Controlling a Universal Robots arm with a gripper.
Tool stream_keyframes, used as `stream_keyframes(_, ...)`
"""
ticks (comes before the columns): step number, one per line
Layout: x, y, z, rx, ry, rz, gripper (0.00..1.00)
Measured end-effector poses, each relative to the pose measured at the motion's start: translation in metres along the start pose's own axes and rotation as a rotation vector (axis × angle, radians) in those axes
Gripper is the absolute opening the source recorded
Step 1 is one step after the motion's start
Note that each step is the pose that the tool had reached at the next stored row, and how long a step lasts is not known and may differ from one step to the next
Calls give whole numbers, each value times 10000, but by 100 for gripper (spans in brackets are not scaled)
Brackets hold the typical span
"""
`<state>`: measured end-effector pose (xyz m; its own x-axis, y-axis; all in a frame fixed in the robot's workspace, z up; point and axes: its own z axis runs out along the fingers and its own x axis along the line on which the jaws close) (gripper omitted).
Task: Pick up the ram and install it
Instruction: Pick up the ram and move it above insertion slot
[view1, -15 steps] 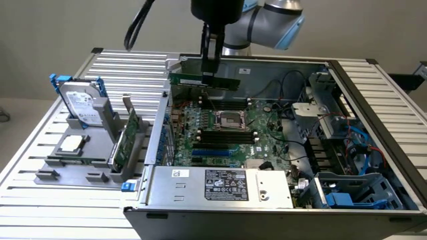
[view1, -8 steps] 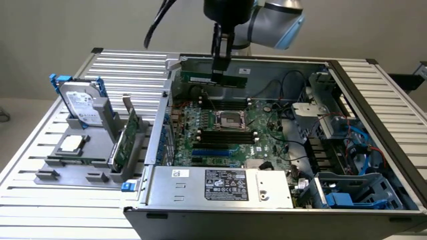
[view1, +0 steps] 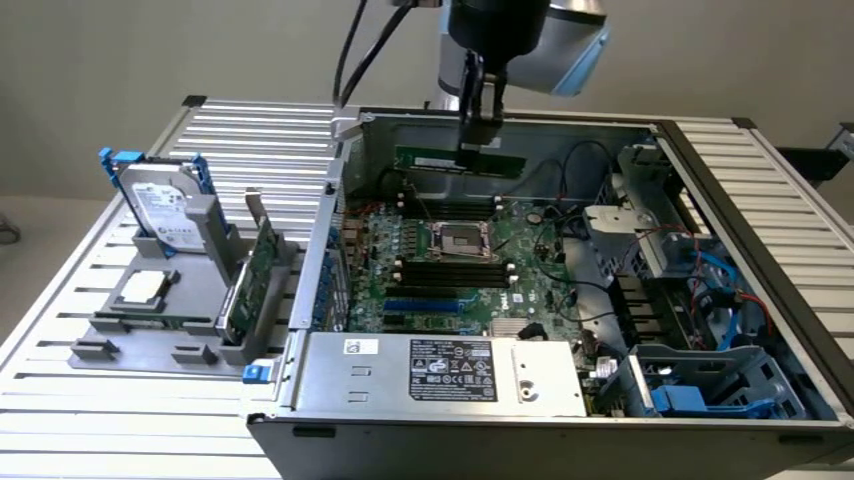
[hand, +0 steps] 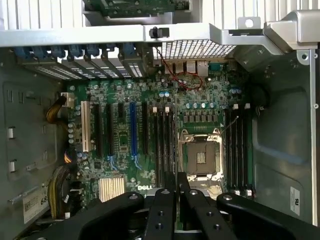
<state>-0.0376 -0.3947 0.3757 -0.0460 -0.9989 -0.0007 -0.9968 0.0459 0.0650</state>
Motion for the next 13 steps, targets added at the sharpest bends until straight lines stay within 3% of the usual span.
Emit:
stream_keyframes(4,-43,-21,28,114,57,4,13)
stream_keyframes(6,-68,-21,40,222,110,8,13)
stream_keyframes(11,-143,-19,67,562,258,17,13)
stream_keyframes(13,-161,-20,95,593,291,19,13)
